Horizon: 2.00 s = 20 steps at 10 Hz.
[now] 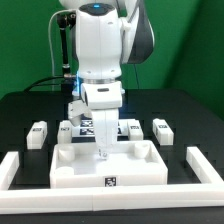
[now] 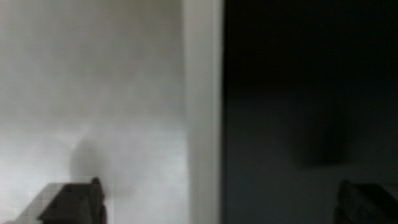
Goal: Assemble desk
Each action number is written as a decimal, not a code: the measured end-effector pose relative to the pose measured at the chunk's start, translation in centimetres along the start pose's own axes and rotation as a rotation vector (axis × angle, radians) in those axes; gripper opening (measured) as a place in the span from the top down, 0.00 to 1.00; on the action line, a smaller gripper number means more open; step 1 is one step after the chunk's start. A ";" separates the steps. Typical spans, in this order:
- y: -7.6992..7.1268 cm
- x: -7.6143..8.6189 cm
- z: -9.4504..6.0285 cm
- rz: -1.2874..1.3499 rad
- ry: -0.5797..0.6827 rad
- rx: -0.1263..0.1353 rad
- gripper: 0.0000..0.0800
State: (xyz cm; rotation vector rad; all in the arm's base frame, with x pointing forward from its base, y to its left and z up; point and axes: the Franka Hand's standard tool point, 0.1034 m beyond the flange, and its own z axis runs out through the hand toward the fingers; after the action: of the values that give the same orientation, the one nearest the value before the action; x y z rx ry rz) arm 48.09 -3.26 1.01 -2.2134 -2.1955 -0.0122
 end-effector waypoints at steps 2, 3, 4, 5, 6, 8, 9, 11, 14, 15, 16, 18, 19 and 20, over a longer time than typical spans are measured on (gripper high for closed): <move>-0.1 -0.2 0.0 0.002 0.000 0.001 0.34; -0.1 -0.2 0.1 0.002 0.000 0.002 0.52; -0.1 -0.2 0.1 0.002 0.000 0.002 0.69; -0.1 -0.2 0.1 0.002 0.000 0.002 0.69; -0.1 -0.2 0.0 0.003 0.000 0.001 0.90; -0.1 -0.2 0.0 0.003 -0.001 0.001 0.93; -0.1 -0.2 0.0 0.003 -0.001 0.001 0.93; -0.1 -0.2 0.0 0.003 -0.001 0.001 0.93; 0.8 1.6 0.1 0.033 0.010 -0.008 0.93; 1.7 3.2 0.1 0.026 0.020 -0.018 0.93; 2.5 4.3 0.1 0.021 0.028 -0.030 0.93; 3.9 6.6 0.1 0.050 0.042 -0.051 0.93; 4.2 6.7 0.2 0.075 0.036 -0.052 0.93; 4.2 6.7 0.2 0.065 0.026 -0.053 0.93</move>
Offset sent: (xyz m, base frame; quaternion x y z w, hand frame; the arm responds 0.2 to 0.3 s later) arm 0.0000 0.0000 0.0000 0.0000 0.0000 0.0000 1.0000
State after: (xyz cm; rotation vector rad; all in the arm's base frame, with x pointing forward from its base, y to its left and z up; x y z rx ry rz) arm 52.38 3.42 0.94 -2.2965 -2.1338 -0.0985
